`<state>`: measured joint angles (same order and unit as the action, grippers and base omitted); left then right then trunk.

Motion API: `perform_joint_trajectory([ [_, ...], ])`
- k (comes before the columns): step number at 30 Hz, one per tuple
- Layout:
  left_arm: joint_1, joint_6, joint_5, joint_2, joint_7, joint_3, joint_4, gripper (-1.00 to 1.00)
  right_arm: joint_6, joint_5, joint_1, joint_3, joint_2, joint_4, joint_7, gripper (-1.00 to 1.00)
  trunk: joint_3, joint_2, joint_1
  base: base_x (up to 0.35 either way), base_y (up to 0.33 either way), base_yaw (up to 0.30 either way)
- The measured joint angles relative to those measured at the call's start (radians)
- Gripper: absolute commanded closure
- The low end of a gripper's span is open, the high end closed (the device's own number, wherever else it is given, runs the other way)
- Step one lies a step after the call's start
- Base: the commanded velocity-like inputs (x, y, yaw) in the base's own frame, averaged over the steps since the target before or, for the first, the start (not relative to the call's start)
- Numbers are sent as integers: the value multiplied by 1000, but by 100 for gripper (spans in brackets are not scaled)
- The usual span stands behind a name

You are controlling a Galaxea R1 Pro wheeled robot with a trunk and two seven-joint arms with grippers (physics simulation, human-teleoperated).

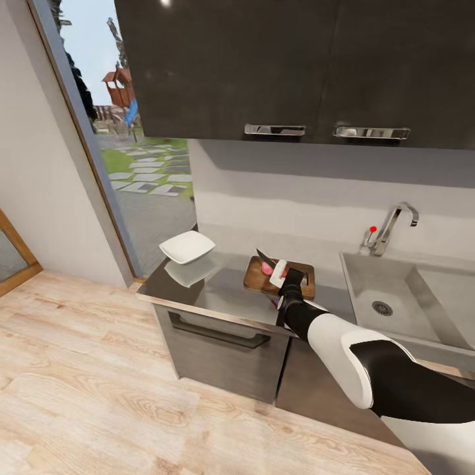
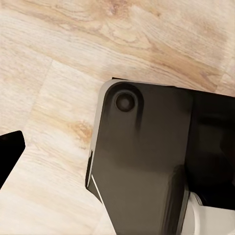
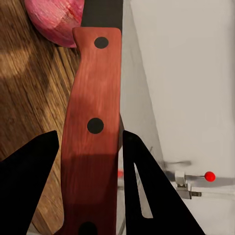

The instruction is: In the kitchen, take the Vidalia onion out of the sink, dice it on the chopping board with the paring knife, put the diced onion into the bowl on the countertop, then place both the paring knife and the chopping board into the sink.

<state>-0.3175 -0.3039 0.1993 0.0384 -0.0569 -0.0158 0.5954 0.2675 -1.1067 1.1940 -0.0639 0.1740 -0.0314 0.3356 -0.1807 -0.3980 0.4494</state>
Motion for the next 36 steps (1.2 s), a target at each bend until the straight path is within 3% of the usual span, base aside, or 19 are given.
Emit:
perform_joint_trajectory([
  [25, 0, 0, 0, 0, 0, 0, 0, -100, 4, 1, 0, 0, 0, 0, 0, 100, 0, 0, 0, 82, 0, 0],
  [26, 0, 0, 0, 0, 0, 0, 0, -100, 11, -13, 0, -8, 0, -20, -45, 100, 0, -1, 0, 0, 0, 0],
  [36, 0, 0, 0, 0, 0, 0, 0, -100, 12, -15, 0, -8, 0, -22, -48, 100, 0, -1, 0, 0, 0, 0],
])
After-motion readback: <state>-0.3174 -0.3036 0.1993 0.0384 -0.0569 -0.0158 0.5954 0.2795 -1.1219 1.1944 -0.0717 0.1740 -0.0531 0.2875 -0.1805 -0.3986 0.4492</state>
